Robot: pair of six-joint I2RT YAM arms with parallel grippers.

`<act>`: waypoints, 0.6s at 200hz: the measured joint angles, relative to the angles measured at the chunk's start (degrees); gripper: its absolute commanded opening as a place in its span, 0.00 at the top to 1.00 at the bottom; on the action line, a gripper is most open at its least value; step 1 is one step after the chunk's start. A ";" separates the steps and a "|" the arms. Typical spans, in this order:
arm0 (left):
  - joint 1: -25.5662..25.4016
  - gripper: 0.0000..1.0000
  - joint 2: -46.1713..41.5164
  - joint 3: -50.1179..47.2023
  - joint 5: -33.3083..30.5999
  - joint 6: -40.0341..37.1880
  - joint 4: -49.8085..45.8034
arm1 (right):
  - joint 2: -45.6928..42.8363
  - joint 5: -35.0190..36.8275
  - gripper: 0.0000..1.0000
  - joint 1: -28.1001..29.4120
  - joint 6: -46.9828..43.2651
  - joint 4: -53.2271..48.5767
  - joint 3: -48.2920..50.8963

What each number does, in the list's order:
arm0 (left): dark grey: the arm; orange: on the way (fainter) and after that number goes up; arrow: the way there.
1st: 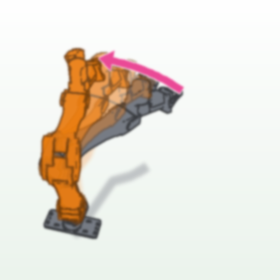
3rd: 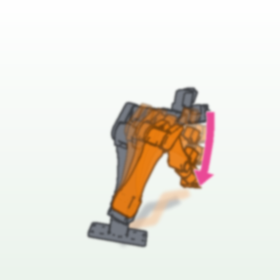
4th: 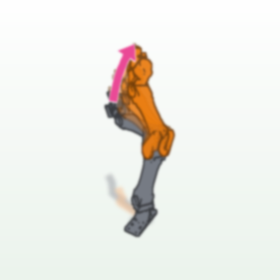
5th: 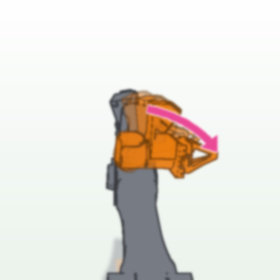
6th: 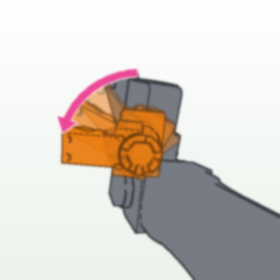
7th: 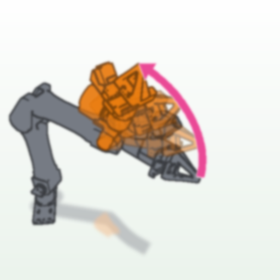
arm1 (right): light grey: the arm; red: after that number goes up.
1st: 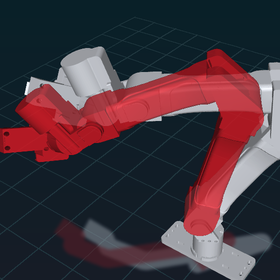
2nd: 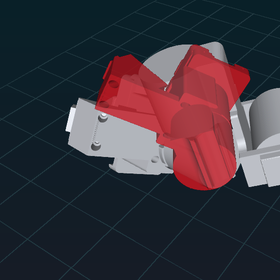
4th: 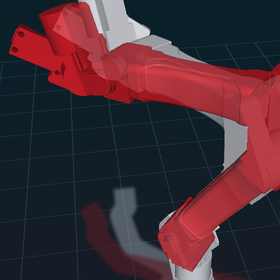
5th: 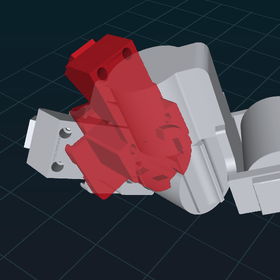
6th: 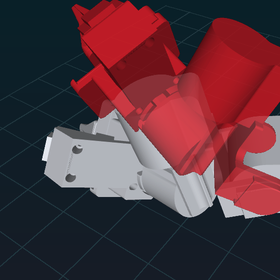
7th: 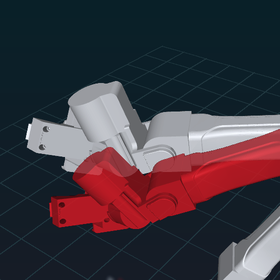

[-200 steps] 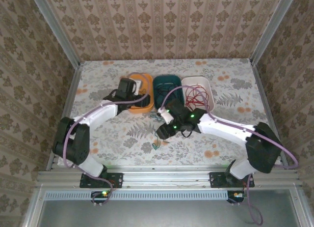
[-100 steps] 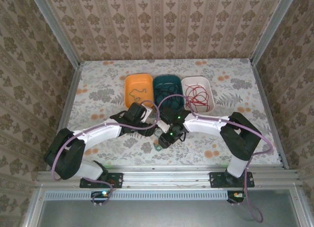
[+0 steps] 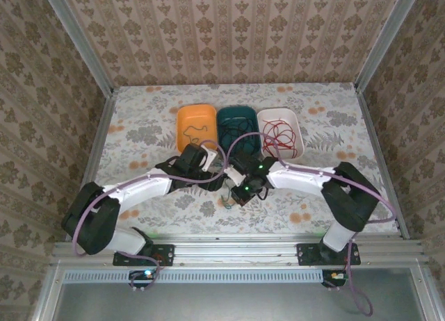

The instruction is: Untangle the cables

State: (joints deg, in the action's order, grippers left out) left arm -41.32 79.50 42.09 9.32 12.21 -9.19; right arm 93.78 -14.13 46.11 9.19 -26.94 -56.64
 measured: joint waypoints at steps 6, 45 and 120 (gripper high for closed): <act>0.33 0.19 -0.61 -0.02 2.03 0.02 0.79 | -1.29 -0.20 0.95 -0.39 0.42 0.24 0.09; 2.12 0.18 -3.61 -0.44 13.92 1.27 5.88 | -6.69 -2.71 0.95 -3.67 3.13 6.25 0.00; 5.81 0.41 -3.72 -2.56 18.16 4.68 9.70 | -13.51 -6.05 0.95 -8.76 10.58 14.38 1.29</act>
State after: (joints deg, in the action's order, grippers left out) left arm -35.51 75.79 39.53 27.49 16.88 0.51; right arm 80.27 -20.18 37.34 19.77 -12.56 -55.35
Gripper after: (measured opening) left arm 0.667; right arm 0.067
